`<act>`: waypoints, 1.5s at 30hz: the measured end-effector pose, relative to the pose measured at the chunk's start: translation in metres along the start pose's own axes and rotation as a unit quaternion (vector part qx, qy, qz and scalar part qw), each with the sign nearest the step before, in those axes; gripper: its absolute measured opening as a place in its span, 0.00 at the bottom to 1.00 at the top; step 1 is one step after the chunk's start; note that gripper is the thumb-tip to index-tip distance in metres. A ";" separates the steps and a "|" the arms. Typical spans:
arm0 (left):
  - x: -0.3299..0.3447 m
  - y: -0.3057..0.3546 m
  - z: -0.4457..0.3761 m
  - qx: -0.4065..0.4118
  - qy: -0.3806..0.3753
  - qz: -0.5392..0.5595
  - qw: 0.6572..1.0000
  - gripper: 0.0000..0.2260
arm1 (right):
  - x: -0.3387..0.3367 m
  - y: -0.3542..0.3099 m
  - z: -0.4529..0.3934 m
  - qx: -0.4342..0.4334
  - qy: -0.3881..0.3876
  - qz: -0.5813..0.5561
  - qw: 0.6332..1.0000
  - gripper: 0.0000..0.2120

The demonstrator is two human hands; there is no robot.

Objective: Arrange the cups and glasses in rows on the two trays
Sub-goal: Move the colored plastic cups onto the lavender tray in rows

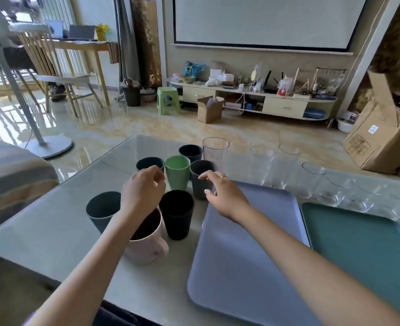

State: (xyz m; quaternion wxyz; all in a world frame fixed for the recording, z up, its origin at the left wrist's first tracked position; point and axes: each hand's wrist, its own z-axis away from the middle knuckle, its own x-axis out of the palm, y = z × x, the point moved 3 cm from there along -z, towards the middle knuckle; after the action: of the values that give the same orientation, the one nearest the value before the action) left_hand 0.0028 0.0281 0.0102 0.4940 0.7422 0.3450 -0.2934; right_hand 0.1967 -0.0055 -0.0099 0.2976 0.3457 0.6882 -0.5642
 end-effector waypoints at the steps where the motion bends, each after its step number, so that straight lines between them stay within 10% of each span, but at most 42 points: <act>1: 0.002 -0.006 -0.001 -0.013 -0.002 0.015 1.000 0.06 | 0.003 0.001 -0.004 0.004 -0.005 0.022 1.000 0.18; 8: 0.023 -0.012 -0.024 -0.005 -0.061 -0.039 0.997 0.05 | 0.016 0.021 -0.042 0.057 -0.009 0.110 0.992 0.24; 18: 0.025 -0.026 -0.031 0.021 -0.096 -0.015 0.995 0.14 | 0.040 0.026 -0.051 0.020 0.040 0.139 0.989 0.04; 29: 0.022 -0.021 -0.013 0.018 -0.037 -0.023 0.999 0.21 | -0.019 0.050 -0.020 -0.008 0.133 0.148 0.980 0.06; 45: 0.008 -0.010 -0.026 0.006 0.104 0.103 0.989 0.12 | -0.008 0.080 -0.038 0.062 0.045 0.173 0.982 0.03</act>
State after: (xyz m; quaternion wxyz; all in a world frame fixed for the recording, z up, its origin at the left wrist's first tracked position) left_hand 0.0016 0.0566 0.0075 0.4787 0.8032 0.3145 -0.1640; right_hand 0.2658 0.0403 -0.0420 0.3372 0.5027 0.5941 -0.5298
